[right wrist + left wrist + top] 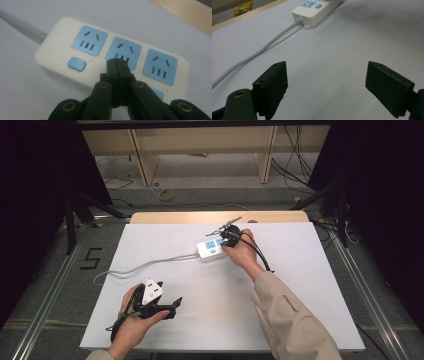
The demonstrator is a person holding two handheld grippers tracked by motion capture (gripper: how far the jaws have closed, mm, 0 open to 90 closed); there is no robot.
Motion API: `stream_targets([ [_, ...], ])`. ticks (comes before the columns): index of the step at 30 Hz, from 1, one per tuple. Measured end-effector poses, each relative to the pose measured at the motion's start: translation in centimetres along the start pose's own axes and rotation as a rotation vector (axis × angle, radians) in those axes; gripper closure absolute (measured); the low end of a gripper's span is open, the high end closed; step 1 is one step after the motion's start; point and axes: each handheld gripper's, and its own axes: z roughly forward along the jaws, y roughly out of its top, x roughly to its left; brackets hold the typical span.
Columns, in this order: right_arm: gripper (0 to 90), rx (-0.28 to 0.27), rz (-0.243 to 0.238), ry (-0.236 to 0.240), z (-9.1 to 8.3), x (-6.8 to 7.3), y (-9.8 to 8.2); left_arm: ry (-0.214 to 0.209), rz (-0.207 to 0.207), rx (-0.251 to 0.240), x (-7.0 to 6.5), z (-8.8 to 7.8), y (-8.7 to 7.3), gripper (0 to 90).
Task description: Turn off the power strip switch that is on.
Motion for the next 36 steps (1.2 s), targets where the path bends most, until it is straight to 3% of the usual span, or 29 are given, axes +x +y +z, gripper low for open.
stream_targets([
  [16, 90.0, 0.032, 0.003, 0.003, -0.07, 0.01, 0.17, 0.008, 0.009, -0.005, -0.27, -0.31, 0.05, 17.9],
  [19, 90.0, 0.055, -0.003, -0.008, -0.13, 0.11, 0.30, 0.007, 0.013, -0.005, -0.35, -0.33, 0.07, 17.9],
  [20, 90.0, 0.065, -0.017, -0.032, -0.13, 0.10, 0.27, 0.008, 0.013, -0.005, -0.37, -0.32, 0.08, 17.9],
  [22, 90.0, 0.057, -0.007, -0.027, -0.10, 0.01, 0.20, 0.007, 0.014, -0.005, -0.46, -0.28, 0.10, 17.9],
  [28, 90.0, 0.077, -0.047, -0.061, -0.01, 0.53, 0.50, 0.005, 0.014, -0.005, -0.46, -0.20, 0.17, 17.9],
  [36, 90.0, 0.076, -0.060, -0.058, 0.00, 0.48, 0.49, 0.002, 0.016, -0.007, -0.45, 0.01, 0.23, 17.9],
])
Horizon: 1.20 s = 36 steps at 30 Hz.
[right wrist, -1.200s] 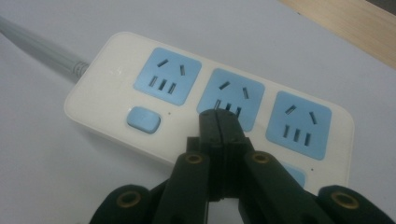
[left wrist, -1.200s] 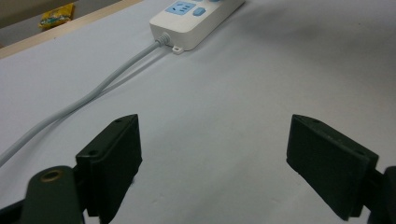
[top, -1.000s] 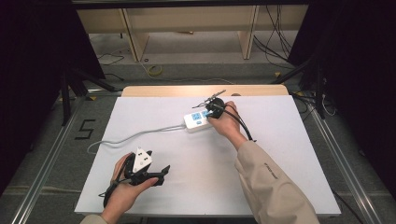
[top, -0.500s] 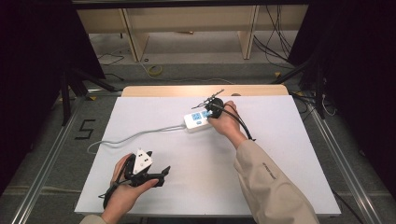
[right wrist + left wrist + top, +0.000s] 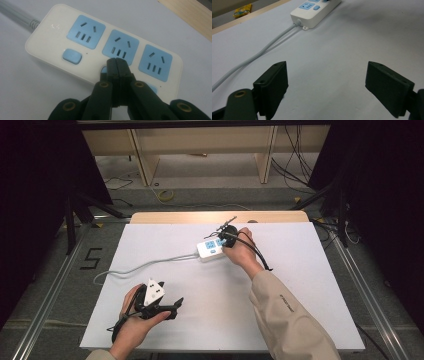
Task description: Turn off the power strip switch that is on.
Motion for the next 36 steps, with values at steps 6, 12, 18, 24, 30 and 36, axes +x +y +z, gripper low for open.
stream_targets([
  [6, 90.0, -0.004, -0.001, 0.002, 0.01, -0.04, -0.03, 0.000, 0.002, 0.003, 0.02, 0.00, 0.05, 18.0],
  [12, 90.0, -0.003, -0.015, -0.018, 0.02, 0.21, -0.05, 0.002, -0.002, 0.001, -0.06, 0.03, 0.02, 18.0],
  [18, 90.0, -0.010, 0.003, -0.008, 0.01, 0.03, -0.10, 0.000, -0.001, 0.001, -0.04, 0.03, -0.01, 17.9],
  [24, 90.0, -0.017, 0.012, -0.007, 0.08, -0.07, -0.06, -0.001, -0.001, 0.005, 0.02, 0.10, -0.02, 17.9],
  [30, 90.0, -0.014, 0.023, 0.005, 0.05, -0.17, -0.07, -0.002, -0.003, 0.002, 0.00, 0.07, -0.05, 17.8],
  [36, 90.0, -0.017, 0.028, 0.004, 0.07, -0.20, -0.06, -0.003, -0.007, 0.001, -0.02, 0.08, -0.07, 17.8],
])
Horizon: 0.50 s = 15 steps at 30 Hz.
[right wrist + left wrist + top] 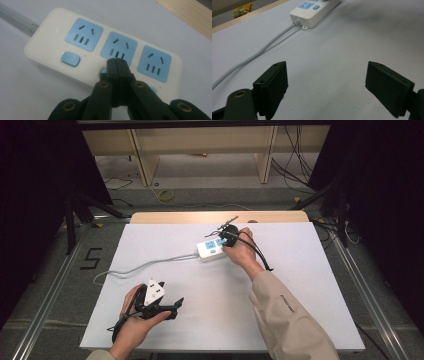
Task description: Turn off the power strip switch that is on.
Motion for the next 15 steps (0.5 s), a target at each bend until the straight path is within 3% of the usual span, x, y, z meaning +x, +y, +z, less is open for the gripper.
stream_targets([
  [15, 90.0, -0.006, 0.004, -0.006, 0.17, -0.02, 0.15, -0.001, 0.000, 0.000, -0.03, 0.05, 0.00, 17.8],
])
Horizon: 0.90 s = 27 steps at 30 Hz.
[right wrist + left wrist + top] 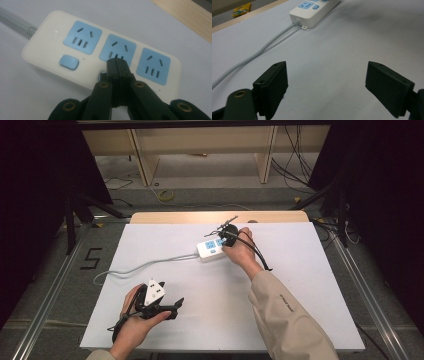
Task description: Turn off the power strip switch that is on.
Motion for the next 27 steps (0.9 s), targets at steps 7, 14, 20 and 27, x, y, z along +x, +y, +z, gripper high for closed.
stream_targets([
  [7, 90.0, -0.001, 0.001, 0.002, 0.04, -0.02, 0.07, 0.000, -0.002, 0.002, 0.06, 0.00, 0.01, 17.8],
  [14, 90.0, -0.012, 0.002, -0.012, -0.05, -0.11, 0.19, -0.001, -0.001, 0.001, 0.11, -0.03, 0.00, 17.7],
  [20, 90.0, -0.013, 0.003, -0.009, -0.02, -0.19, 0.17, 0.002, 0.001, 0.002, 0.17, -0.06, 0.01, 17.8],
  [27, 90.0, -0.015, 0.004, -0.006, -0.03, -0.24, 0.17, 0.004, -0.003, -0.001, 0.22, -0.05, -0.01, 17.8],
])
